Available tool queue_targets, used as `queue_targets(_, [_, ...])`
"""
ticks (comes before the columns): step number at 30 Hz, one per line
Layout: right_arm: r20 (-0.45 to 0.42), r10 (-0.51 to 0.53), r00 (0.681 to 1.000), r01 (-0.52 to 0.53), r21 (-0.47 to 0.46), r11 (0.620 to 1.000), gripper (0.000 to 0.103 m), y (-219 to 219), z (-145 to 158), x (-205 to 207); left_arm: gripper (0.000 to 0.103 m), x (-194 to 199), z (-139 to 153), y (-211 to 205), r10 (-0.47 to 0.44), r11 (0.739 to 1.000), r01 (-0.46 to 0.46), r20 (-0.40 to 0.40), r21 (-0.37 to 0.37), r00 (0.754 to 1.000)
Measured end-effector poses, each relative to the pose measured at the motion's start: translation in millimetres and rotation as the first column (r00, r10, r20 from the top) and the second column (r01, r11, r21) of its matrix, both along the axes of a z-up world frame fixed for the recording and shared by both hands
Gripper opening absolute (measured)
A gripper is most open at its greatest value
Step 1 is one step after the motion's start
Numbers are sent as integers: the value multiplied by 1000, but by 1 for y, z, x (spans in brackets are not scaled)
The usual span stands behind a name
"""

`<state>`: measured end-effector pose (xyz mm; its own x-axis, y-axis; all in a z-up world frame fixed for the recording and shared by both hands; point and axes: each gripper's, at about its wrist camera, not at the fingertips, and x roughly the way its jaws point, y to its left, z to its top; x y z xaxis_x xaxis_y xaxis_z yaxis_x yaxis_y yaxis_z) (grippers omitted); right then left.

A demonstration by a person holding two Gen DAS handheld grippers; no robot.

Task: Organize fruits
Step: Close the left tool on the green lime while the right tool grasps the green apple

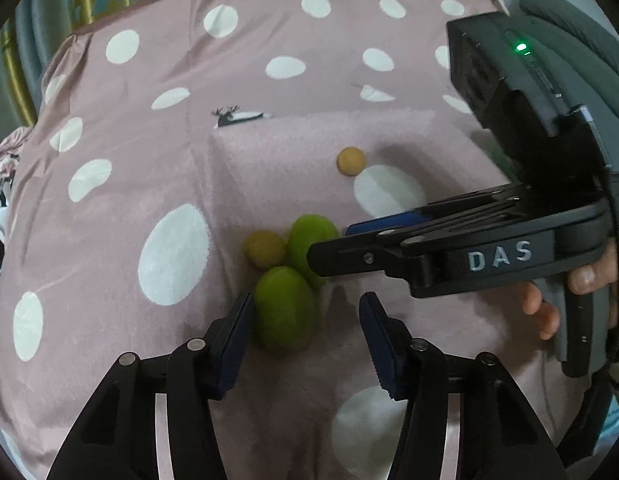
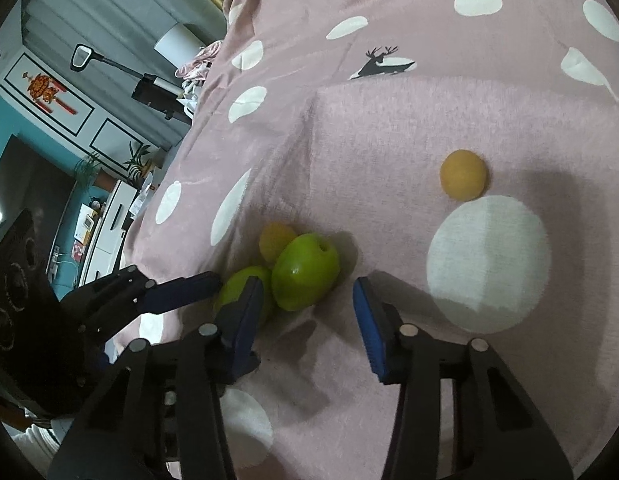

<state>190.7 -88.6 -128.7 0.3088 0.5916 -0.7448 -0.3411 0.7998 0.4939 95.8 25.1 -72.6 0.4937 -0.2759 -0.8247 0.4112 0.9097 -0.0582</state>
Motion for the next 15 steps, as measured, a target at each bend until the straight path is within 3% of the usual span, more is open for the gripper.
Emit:
queue_targets(6, [3,10,1000,-10,-28,1000,42,8,0,5,50,6,-3,3,7,1000,-7,-24,0,1000])
queue_targets(15, [7,20,1000,-20,-76,997,37,11,1,13,43,16,-6,-6,-59,992,66,-66,106,996])
